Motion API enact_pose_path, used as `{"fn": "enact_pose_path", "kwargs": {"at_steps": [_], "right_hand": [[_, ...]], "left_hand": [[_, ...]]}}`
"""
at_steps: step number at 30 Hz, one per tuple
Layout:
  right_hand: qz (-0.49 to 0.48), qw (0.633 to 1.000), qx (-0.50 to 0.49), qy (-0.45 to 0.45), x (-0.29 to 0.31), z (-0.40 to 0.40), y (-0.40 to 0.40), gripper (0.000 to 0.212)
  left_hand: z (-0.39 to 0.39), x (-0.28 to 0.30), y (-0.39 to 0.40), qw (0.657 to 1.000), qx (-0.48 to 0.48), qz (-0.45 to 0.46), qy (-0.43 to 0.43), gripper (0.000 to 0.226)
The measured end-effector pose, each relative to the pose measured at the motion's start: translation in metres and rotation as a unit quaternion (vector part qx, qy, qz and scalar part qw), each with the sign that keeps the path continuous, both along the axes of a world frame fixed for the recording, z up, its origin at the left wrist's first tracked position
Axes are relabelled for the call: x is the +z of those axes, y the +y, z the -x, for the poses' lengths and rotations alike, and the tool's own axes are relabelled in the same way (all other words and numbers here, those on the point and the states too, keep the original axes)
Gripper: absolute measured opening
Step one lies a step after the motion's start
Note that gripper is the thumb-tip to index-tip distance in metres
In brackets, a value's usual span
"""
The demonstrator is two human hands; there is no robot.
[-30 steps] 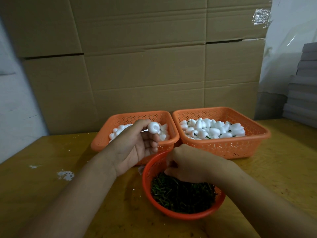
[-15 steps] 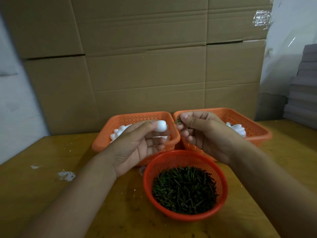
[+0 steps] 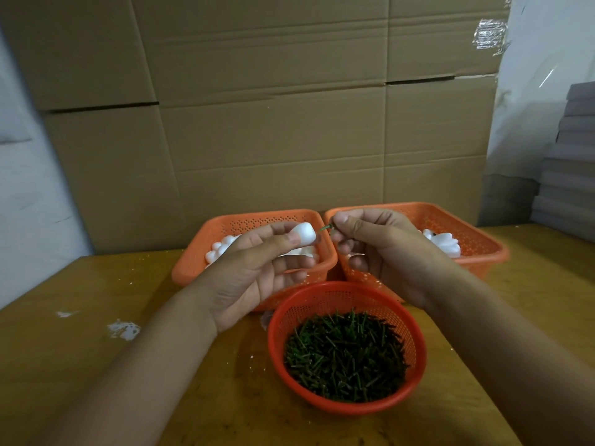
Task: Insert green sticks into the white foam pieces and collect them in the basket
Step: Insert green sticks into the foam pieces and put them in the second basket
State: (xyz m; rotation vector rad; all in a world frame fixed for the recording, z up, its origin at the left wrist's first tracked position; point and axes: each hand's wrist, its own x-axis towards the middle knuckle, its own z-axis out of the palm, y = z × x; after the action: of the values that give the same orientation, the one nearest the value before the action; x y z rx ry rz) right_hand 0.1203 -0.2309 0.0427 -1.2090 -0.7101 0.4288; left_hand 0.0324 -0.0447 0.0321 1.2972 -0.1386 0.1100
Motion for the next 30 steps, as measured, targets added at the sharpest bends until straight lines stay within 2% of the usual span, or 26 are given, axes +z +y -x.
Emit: {"fn": "enact_pose_path", "kwargs": {"at_steps": [5,8,12,17,30], "right_hand": [[0.029,0.995,-0.084,-0.049,-0.002,0.001,0.001,0.033],[0.026,0.988,-0.132,-0.072,-0.001,0.003,0.002,0.020],[0.029,0.980,-0.176,-0.087,0.001,0.005,0.002,0.020],[0.044,0.978,-0.183,-0.094,0.001,0.008,0.004,0.021],[0.054,0.978,-0.162,-0.118,-0.003,0.012,0.010,0.025]], "left_hand": [[0.000,-0.001,-0.002,0.999,0.014,-0.049,-0.007,0.030],[-0.001,-0.003,0.000,0.998,0.036,-0.052,-0.006,0.030],[-0.003,-0.005,0.001,0.996,0.055,-0.062,-0.014,0.031],[-0.004,-0.006,0.002,0.995,0.055,-0.076,-0.026,0.026],[-0.002,-0.006,-0.002,0.992,0.057,-0.103,-0.041,0.034]]}}
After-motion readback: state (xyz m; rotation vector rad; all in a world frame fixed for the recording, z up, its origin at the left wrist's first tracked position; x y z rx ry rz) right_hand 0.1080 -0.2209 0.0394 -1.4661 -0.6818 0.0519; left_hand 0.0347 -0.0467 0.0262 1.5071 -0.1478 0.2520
